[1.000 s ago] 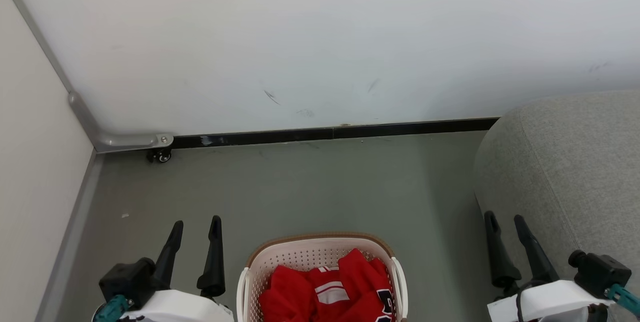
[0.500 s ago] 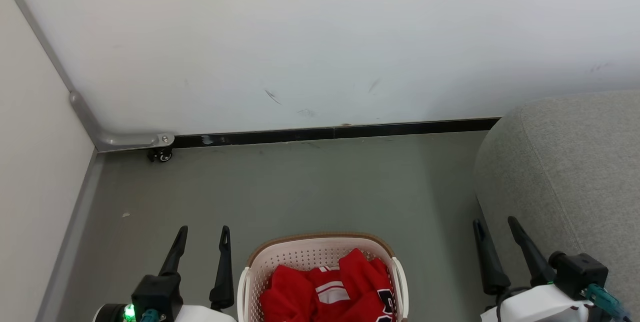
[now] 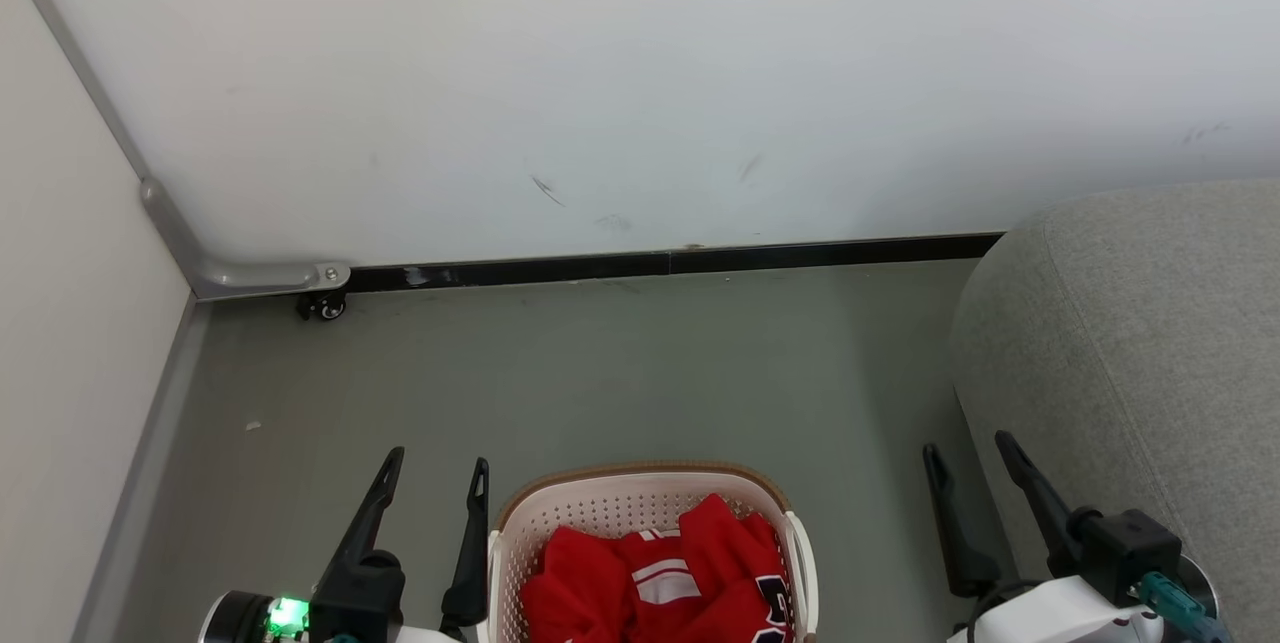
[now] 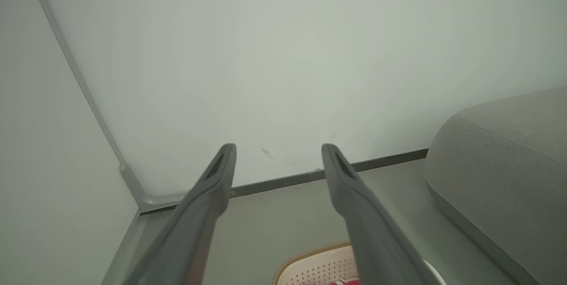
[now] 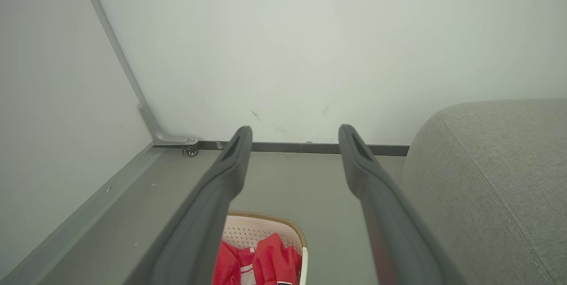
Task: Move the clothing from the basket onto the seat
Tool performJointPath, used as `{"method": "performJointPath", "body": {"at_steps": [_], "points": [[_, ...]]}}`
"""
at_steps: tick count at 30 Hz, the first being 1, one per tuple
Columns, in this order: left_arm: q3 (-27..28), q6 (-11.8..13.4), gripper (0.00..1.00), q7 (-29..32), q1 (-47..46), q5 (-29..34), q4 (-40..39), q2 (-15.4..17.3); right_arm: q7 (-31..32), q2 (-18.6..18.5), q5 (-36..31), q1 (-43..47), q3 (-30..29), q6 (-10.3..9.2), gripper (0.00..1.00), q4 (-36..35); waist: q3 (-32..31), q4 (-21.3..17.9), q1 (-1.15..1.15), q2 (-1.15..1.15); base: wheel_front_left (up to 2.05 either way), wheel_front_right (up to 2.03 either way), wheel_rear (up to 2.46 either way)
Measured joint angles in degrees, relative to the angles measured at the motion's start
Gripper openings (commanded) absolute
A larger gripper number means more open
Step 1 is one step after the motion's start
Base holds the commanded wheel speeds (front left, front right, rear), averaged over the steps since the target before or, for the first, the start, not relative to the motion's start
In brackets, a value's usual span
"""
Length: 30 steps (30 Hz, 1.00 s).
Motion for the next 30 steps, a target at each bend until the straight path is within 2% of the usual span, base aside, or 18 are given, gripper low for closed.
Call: {"method": "performJointPath", "body": {"at_steps": [30], "points": [[1.89,1.53,1.00,-0.01,-0.03,-0.11,2.46,-0.38,-0.42,-0.01,0.62,-0.60,-0.14,0.00,1.00,0.97,0.48,-0.27,-0.01,0.00,0.00,0.00,0.00]]}}
